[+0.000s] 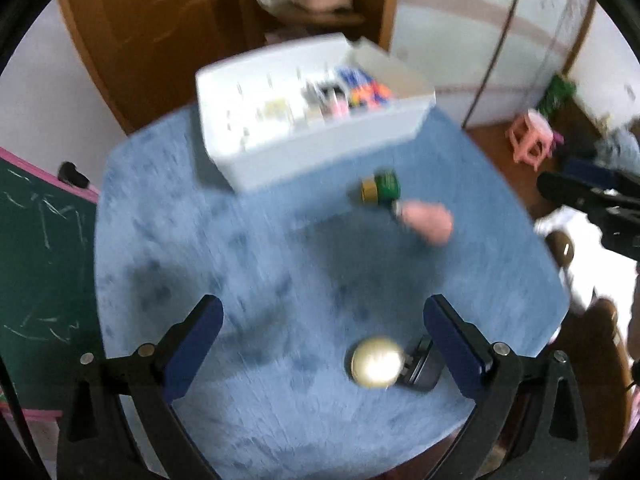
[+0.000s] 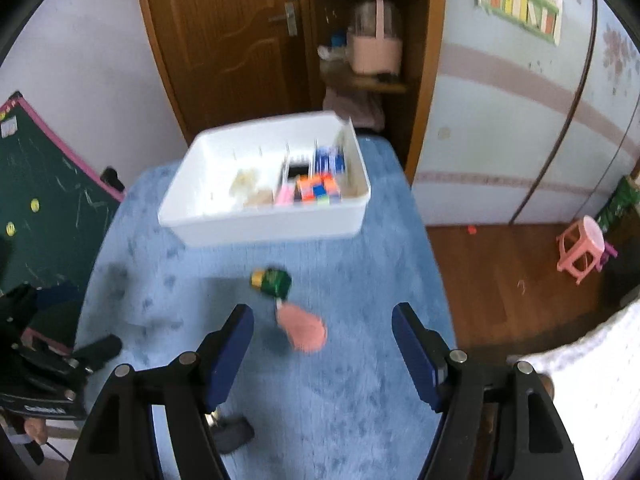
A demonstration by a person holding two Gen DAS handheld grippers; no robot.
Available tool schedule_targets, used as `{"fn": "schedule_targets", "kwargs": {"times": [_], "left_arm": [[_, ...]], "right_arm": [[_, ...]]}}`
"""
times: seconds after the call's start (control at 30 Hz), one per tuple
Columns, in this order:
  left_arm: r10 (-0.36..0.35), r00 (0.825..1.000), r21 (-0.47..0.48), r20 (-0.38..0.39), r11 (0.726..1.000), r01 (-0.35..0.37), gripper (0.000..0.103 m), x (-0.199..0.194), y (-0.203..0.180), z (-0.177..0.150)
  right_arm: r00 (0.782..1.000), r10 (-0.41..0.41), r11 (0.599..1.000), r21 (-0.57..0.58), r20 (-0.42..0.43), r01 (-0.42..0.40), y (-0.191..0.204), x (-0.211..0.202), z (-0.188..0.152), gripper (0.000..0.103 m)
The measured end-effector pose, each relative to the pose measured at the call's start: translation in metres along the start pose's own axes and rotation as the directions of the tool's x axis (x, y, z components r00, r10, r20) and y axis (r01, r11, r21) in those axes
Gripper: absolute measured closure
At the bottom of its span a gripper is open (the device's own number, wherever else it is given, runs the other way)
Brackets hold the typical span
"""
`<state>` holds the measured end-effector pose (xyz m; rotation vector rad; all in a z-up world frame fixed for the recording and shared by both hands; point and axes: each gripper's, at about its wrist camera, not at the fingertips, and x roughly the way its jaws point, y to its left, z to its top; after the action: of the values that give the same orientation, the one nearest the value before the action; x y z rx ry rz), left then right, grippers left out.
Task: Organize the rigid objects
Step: 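Withdraw both tools from the tray toward the remaining items, then grasp the gold round compact with the left tool while the right tool grasps the black charger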
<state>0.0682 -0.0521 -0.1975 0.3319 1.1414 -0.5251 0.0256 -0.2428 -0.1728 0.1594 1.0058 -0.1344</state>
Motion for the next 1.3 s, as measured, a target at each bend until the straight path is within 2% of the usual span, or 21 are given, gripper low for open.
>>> {"fn": "schedule_targets", "kwargs": {"times": [0.13, 0.27, 0.43, 0.53, 0.87, 0.9, 0.93, 0.97, 1.3], "left_arm": [[-0.049, 0.995, 0.065, -0.085, 0.996, 0.054, 0.003, 0.037, -0.010, -0.031], [-0.044, 0.990, 0.128, -0.133, 0.990, 0.061, 0.003, 0.057, -0.010, -0.052], [-0.068, 0.985, 0.179, -0.161, 0.979, 0.097, 0.003, 0.063, -0.005, -0.068], [-0.071, 0.985, 0.214, -0.156, 0.971, 0.104, 0.003, 0.062, -0.006, -0.072], [-0.077, 0.982, 0.236, -0.171, 0.965, 0.117, 0.003, 0.070, -0.009, -0.076], [-0.078, 0.982, 0.242, -0.169, 0.963, 0.119, 0.002, 0.070, -0.010, -0.076], [-0.079, 0.982, 0.248, -0.169, 0.961, 0.120, 0.002, 0.071, -0.011, -0.076], [-0.087, 0.984, 0.249, -0.158, 0.961, 0.125, 0.002, 0.072, -0.013, -0.076], [-0.101, 0.981, 0.270, -0.168, 0.952, 0.144, 0.003, 0.095, -0.035, -0.065]], "right_arm": [[0.999, 0.026, 0.999, -0.028, -0.045, -0.027, 0.010, 0.017, -0.043, 0.031], [0.993, 0.084, 0.991, -0.101, -0.085, -0.092, 0.032, 0.033, -0.088, 0.031], [0.982, 0.156, 0.946, -0.270, -0.105, -0.179, 0.069, 0.046, -0.139, 0.031], [0.983, 0.151, 0.916, -0.359, -0.105, -0.179, 0.086, 0.056, -0.157, 0.031], [0.976, 0.171, 0.895, -0.392, -0.138, -0.212, 0.099, 0.099, -0.161, 0.031], [0.976, 0.174, 0.890, -0.403, -0.133, -0.214, 0.101, 0.099, -0.160, 0.033], [0.974, 0.184, 0.884, -0.410, -0.133, -0.223, 0.102, 0.099, -0.160, 0.040], [0.974, 0.184, 0.881, -0.416, -0.133, -0.223, 0.103, 0.099, -0.160, 0.040], [0.988, 0.120, 0.928, -0.341, -0.097, -0.147, 0.071, 0.089, -0.156, 0.040]]}}
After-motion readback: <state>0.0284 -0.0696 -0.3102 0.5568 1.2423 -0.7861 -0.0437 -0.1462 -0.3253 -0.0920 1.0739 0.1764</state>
